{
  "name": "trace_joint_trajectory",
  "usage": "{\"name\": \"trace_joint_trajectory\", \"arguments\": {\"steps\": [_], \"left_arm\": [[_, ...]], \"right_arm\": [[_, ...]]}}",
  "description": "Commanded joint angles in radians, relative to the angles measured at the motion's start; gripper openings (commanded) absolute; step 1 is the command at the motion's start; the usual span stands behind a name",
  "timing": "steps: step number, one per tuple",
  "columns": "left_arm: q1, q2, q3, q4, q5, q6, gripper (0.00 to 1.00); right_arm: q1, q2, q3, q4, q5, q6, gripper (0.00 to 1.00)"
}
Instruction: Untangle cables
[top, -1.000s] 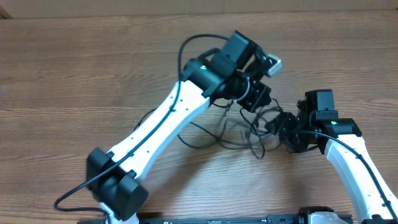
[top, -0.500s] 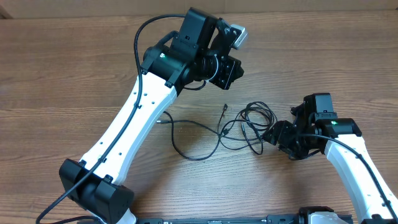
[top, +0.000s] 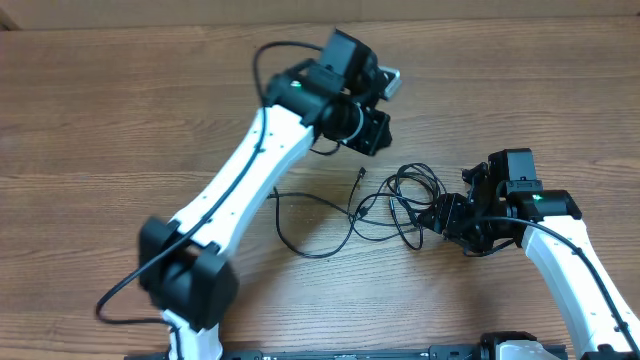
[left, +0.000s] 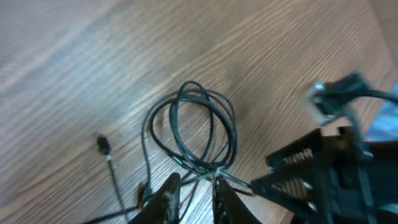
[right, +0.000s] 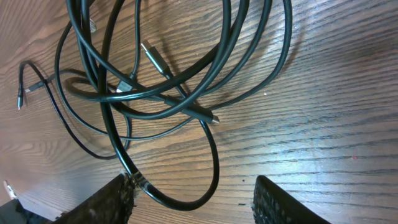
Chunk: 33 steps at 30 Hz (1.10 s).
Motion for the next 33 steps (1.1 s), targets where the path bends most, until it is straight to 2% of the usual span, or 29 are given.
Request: {"name": "trace_joint_trajectory", "arguments": {"steps": [1,6,10,12,16,20,23,33], "left_arm": [[-0.047,0.08,0.008,0.015,0.016,-0.004,0.18],[-0.085,0.164,0.008,0.064,0.011,-0.003,0.18],[-0.096,0.2,0.008,0.093,-0.046,-0.003,0.2],[-0.096,0.206,0.008,0.093,-0.092,-0.003,0.27],[-0.096,0.216,0.008,0.093,-0.174,-0.003,0.35],[-0.097,0.216,0.008,0.093,-0.188,-0.003,0.34],[-0.1,0.222,0.006,0.093,-0.219,-0.003,0.3],[-0.124,0.238,-0.003,0.115,-0.235,-0.003,0.31]], "right_arm": [[-0.003,0.005,0.013,0.004,0.003,-0.008,0.59],[-0.003,0.005,0.013,0.004,0.003,-0.008,0.59],[-0.003,0.005,0.013,0.004,0.003,-0.008,0.59],[-0.003,0.005,0.013,0.004,0.003,-0.008,0.59],[-0.003,0.005,0.013,0.006,0.003,-0.008,0.59],[-0.002,0.005,0.013,0.006,0.003,-0.008,0.59],[-0.003,0.005,0.013,0.006,0.003,-0.008,0.59],[-0.003,0.005,0.013,0.006,0.002,-0.008,0.59]]}}
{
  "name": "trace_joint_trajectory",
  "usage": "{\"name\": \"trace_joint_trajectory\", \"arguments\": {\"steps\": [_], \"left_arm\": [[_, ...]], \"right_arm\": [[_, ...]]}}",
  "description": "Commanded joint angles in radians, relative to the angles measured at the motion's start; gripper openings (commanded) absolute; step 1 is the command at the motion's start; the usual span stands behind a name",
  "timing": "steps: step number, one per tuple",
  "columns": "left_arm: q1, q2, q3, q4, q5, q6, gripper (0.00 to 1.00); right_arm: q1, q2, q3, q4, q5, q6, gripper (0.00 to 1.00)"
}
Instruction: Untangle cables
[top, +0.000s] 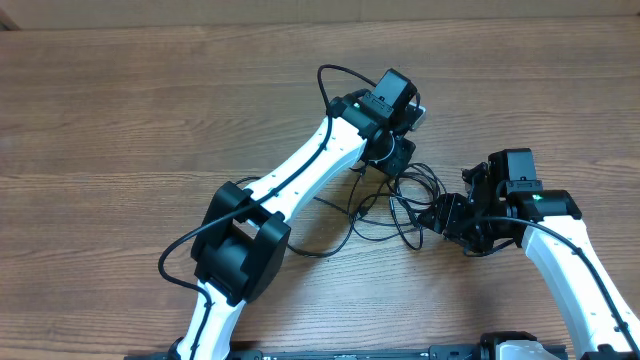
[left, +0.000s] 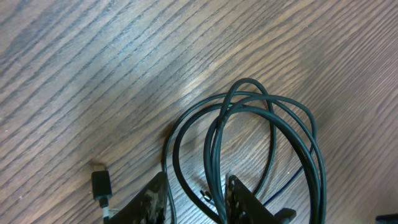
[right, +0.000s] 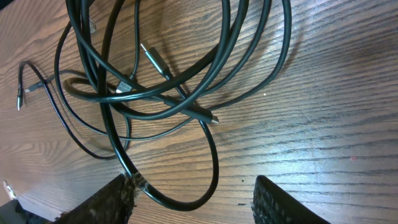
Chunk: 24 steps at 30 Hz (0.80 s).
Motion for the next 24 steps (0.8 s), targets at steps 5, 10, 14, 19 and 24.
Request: {"name": "trace_joint_trajectory", "arguments": {"steps": [5,10,14,19,24], "left_arm": [[-0.02,0.051,-0.003,0.007,-0.042,-0.004,0.3],[-0.021,0.051,-0.003,0.003,-0.038,-0.005,0.29],[-0.032,0.051,-0.003,-0.019,-0.034,-0.012,0.23],[-0.051,0.051,-0.003,-0.023,-0.04,-0.011,0.22],[-0.052,0.051,-0.003,-0.024,-0.039,-0.011,0.08]], "right_arm": [[-0.003,0.005,0.013,0.005,0.002,-0.008,0.59],[-0.003,0.005,0.013,0.005,0.002,-0.008,0.59],[-0.003,0.005,0.013,0.002,0.002,-0.008,0.59],[-0.003,0.005,0.013,0.002,0.002,-0.008,0.59],[-0.003,0.005,0.013,0.001,0.002,-0.008,0.59]]}}
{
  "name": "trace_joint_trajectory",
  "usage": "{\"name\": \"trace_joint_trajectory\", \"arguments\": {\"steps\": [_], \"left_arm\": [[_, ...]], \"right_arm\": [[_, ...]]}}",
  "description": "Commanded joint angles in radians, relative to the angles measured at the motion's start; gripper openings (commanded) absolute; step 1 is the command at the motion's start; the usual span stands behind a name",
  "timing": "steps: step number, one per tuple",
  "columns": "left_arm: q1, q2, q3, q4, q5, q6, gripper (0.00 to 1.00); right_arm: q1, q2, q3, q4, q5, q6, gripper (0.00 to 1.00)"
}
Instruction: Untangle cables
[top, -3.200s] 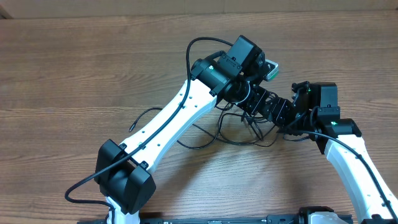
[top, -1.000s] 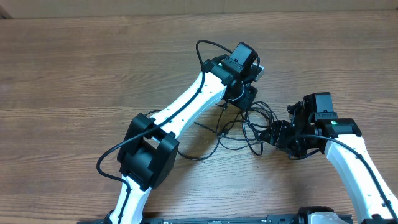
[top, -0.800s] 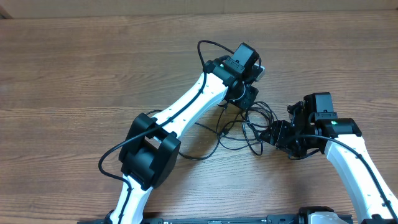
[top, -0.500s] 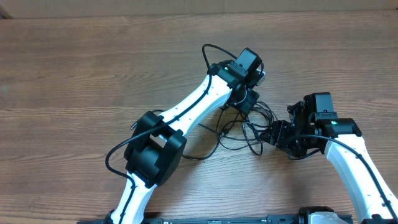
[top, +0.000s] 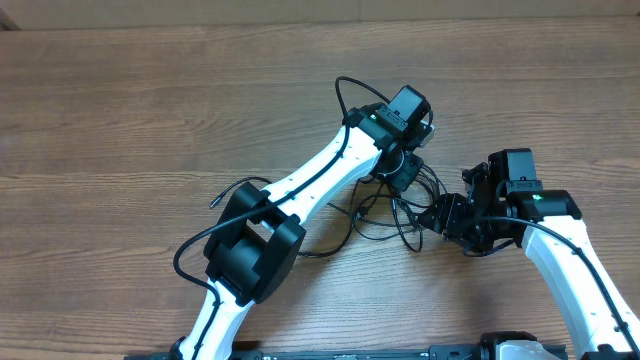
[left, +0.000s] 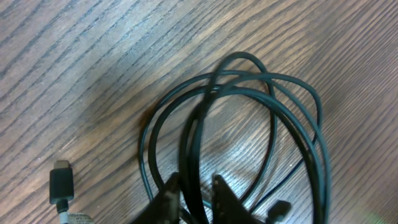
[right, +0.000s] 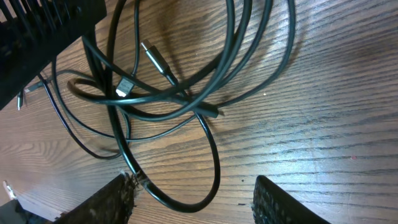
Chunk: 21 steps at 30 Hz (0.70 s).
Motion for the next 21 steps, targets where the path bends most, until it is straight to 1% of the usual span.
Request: {"name": "trace_joint_trajectory", "arguments": {"steps": [1,8,9,12,15,18,21], "left_arm": [[-0.003,0.011,-0.001,-0.002,-0.009,-0.006,0.04],[-0.003,-0.009,0.055,-0.037,0.025,-0.005,0.04],[-0.002,-0.024,0.097,-0.075,0.065,-0.003,0.04],[-0.002,-0.032,0.159,-0.145,0.119,0.003,0.04],[0.0,-0.036,0.226,-0.213,0.167,0.005,0.04],[0.003,-0.037,0.311,-0.288,0.266,0.034,0.04],[0.003,-0.037,0.355,-0.322,0.28,0.037,0.04]], "right_arm": [[-0.003,0.005,0.013,0.002,0.002,-0.008,0.59],[-0.003,0.005,0.013,0.016,0.026,-0.008,0.59],[-0.003,0.005,0.013,0.04,0.032,-0.007,0.59],[-0.003,0.005,0.013,0.103,0.032,-0.001,0.59],[-0.003,0.005,0.013,0.166,0.032,0.036,0.59],[-0.003,0.005,0.013,0.23,0.04,0.073,0.59],[-0.003,0.005,0.013,0.254,0.045,0.076,0.59]]}}
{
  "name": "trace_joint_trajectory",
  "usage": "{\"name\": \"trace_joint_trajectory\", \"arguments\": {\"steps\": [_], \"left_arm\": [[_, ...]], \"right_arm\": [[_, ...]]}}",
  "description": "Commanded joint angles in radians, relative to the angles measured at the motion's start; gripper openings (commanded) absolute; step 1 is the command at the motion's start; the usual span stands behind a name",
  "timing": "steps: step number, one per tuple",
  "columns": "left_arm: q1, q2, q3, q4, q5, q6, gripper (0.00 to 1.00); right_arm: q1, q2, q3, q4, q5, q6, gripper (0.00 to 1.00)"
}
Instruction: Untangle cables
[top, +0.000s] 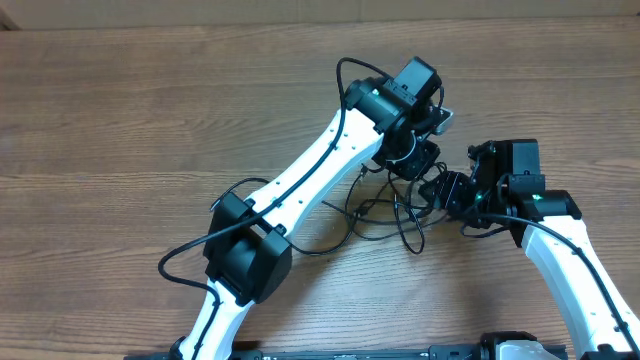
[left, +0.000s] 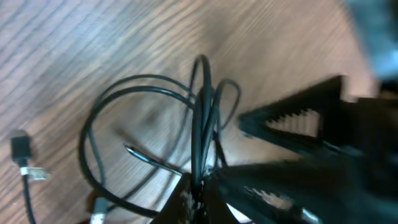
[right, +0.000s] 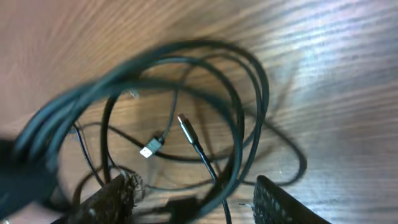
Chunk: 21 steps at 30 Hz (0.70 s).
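Note:
A tangle of thin dark cables (top: 385, 212) lies on the wooden table (top: 120, 120). My left gripper (top: 415, 160) is shut on several strands of the coil (left: 200, 112), pinched between its fingertips (left: 200, 182) and pulled up off the wood. Close to its right, my right gripper (top: 448, 192) stands open (right: 196, 190), with raised loops (right: 186, 74) running between its fingers without being pinched. Loose ends show: a silver plug (right: 148, 150), a slim connector (right: 184, 122) and a black plug (left: 18, 147).
The left arm (top: 300, 190) stretches diagonally across the table above the left part of the tangle. The right gripper's fingers (left: 292, 121) fill the right of the left wrist view, very near the held strands. Bare wood surrounds the cables.
My left gripper, shut on the coil strands, is now higher and further back right, with the loops raised off the wood. My right gripper sits a little further back, still open.
At first my left gripper hovered left of the coil while the right one stood open at the coil's right edge. Then the left was over the coil with its fingers astride strands, then closing on them. Now it holds them lifted beside the right gripper.

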Motion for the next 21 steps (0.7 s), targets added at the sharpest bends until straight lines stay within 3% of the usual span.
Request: {"name": "trace_joint_trajectory", "arguments": {"steps": [1,8,21], "left_arm": [[0.005,-0.036,0.079,-0.032,0.072,0.023,0.04],[0.009,-0.036,0.19,-0.096,0.15,0.057,0.04],[0.122,-0.036,0.29,-0.179,0.148,0.059,0.04]], "right_arm": [[-0.003,0.005,0.013,0.015,0.025,0.022,0.59],[-0.002,0.028,0.013,-0.01,0.106,0.07,0.59],[-0.003,0.081,0.013,-0.158,0.232,0.07,0.59]]}}
